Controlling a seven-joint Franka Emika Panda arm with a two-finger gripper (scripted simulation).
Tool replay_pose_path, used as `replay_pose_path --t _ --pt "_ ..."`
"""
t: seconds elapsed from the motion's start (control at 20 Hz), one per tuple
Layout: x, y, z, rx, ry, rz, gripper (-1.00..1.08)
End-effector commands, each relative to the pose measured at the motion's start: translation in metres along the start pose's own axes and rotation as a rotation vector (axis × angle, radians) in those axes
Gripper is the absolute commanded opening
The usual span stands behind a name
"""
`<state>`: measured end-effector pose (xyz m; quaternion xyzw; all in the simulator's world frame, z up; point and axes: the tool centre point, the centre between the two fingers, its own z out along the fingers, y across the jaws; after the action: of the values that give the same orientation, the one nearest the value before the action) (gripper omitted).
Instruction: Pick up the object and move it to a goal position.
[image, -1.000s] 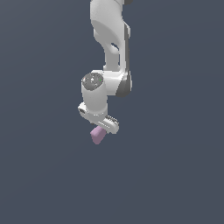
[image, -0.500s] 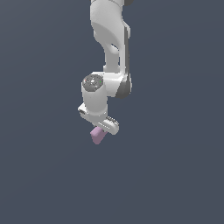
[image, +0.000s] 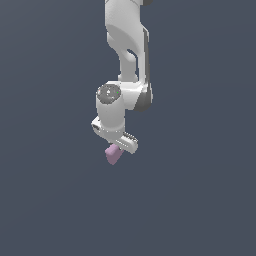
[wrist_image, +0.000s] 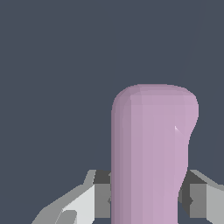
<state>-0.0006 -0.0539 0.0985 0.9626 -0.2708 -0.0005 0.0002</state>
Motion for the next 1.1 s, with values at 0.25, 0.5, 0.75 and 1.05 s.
replay_pose_path --t 0.25,0.5,0.75,1.05 --pt "-0.027 -0.036 -0.016 0.000 0.001 -0.002 -1.00" --pt "-0.059 -0.077 -0.034 0.000 0.001 -0.002 -1.00" --pt "-0.096 -0.126 -0.056 0.000 0.002 -0.001 -1.00" --pt "-0.128 -0.171 -0.075 0.000 0.002 -0.001 -1.00"
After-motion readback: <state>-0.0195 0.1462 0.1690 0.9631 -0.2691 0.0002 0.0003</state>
